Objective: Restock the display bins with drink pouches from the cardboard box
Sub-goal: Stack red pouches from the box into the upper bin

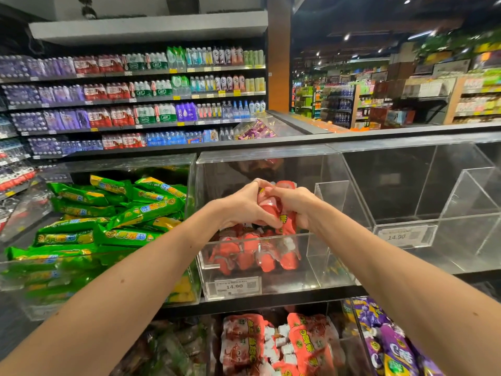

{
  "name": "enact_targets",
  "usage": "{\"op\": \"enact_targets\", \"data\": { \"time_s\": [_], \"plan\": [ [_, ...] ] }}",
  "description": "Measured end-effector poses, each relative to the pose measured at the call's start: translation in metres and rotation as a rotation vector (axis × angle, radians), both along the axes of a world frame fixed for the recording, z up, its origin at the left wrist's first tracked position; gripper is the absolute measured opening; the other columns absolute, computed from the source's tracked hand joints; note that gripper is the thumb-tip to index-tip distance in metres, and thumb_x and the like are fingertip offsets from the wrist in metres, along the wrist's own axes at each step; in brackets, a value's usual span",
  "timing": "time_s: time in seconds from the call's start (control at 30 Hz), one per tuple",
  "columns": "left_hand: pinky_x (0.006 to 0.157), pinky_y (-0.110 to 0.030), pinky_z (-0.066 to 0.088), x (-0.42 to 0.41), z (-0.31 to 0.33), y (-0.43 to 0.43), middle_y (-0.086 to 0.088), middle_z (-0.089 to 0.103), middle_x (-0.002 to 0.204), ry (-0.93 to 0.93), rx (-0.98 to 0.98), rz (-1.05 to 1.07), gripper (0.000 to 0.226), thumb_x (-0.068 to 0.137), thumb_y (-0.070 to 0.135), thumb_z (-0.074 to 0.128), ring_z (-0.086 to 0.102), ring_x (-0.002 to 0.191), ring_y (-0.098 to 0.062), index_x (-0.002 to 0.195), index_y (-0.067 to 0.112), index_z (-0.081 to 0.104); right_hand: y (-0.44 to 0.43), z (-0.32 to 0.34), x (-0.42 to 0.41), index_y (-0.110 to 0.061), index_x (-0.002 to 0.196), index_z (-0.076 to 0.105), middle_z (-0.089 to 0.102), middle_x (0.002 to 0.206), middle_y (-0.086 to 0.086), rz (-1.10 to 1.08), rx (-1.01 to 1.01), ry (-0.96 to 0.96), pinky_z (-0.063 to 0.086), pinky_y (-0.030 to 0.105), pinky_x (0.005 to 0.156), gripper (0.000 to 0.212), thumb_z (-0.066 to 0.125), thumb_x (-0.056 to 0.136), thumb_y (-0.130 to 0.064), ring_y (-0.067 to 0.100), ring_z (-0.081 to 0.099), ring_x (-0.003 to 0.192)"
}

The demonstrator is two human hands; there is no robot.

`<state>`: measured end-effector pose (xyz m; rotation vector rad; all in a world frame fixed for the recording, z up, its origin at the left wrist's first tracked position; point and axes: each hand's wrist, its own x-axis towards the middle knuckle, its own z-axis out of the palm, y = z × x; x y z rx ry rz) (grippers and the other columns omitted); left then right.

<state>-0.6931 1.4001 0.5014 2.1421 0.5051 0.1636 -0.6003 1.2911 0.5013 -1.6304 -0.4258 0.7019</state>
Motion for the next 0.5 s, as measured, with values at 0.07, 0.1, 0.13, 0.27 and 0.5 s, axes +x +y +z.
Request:
{"op": "enact_targets", "data": {
  "time_s": [0.07, 0.1, 0.13, 0.27, 0.5],
  "plan": [
    [0.086, -0.042, 0.059, 0.002, -0.005, 0.005, -0.004, 0.068, 0.107, -0.094, 0.108, 0.065, 0.087, 0.053, 0.034, 0.093, 0.070, 0.095, -0.022, 0.129, 0.031, 0.050, 0.002, -0.001, 0.001, 0.004, 0.122, 0.056, 0.070, 0.107, 0.021, 0.026, 0.006, -0.011, 0.061, 0.048, 0.076, 0.056, 0.075, 0.087, -0.036, 0.029, 0.072, 0.084],
    [0.084, -0.044, 0.060, 0.002, -0.005, 0.007, -0.006, 0.070, 0.103, -0.118, 0.128, 0.082, 0.083, 0.055, 0.036, 0.093, 0.071, 0.091, -0.024, 0.128, 0.030, 0.054, 0.004, -0.002, 0.001, 0.004, 0.128, 0.052, 0.069, 0.110, 0.020, 0.027, -0.012, -0.060, 0.061, 0.048, 0.080, 0.067, 0.074, 0.086, -0.043, 0.029, 0.072, 0.088],
    [0.081, -0.044, 0.061, 0.002, -0.004, 0.008, -0.008, 0.071, 0.100, -0.130, 0.127, 0.081, 0.075, 0.062, 0.032, 0.092, 0.072, 0.087, -0.025, 0.128, 0.028, 0.058, 0.006, -0.003, 0.000, 0.005, 0.135, 0.044, 0.067, 0.115, 0.019, 0.016, -0.055, -0.142, 0.059, 0.049, 0.085, 0.079, 0.072, 0.084, -0.049, 0.029, 0.070, 0.095],
    [0.079, -0.038, 0.061, -0.004, 0.004, 0.010, -0.003, 0.072, 0.088, -0.071, 0.205, 0.053, 0.055, 0.079, 0.031, 0.083, 0.071, 0.080, -0.022, 0.129, 0.024, 0.061, 0.005, -0.002, 0.000, -0.004, 0.146, 0.024, 0.054, 0.134, 0.017, -0.006, -0.185, -0.539, 0.048, 0.042, 0.099, 0.083, 0.059, 0.091, -0.056, 0.034, 0.056, 0.120],
    [0.082, -0.033, 0.049, 0.000, -0.005, 0.012, 0.000, 0.059, 0.095, 0.185, 0.364, 0.072, 0.043, 0.084, 0.044, 0.076, 0.058, 0.091, -0.019, 0.108, 0.014, 0.056, 0.008, 0.022, -0.002, -0.014, 0.126, 0.050, 0.057, 0.119, 0.013, 0.116, -0.512, -1.396, 0.042, 0.039, 0.073, 0.050, 0.062, 0.092, -0.049, 0.039, 0.061, 0.106]
  ]
}}
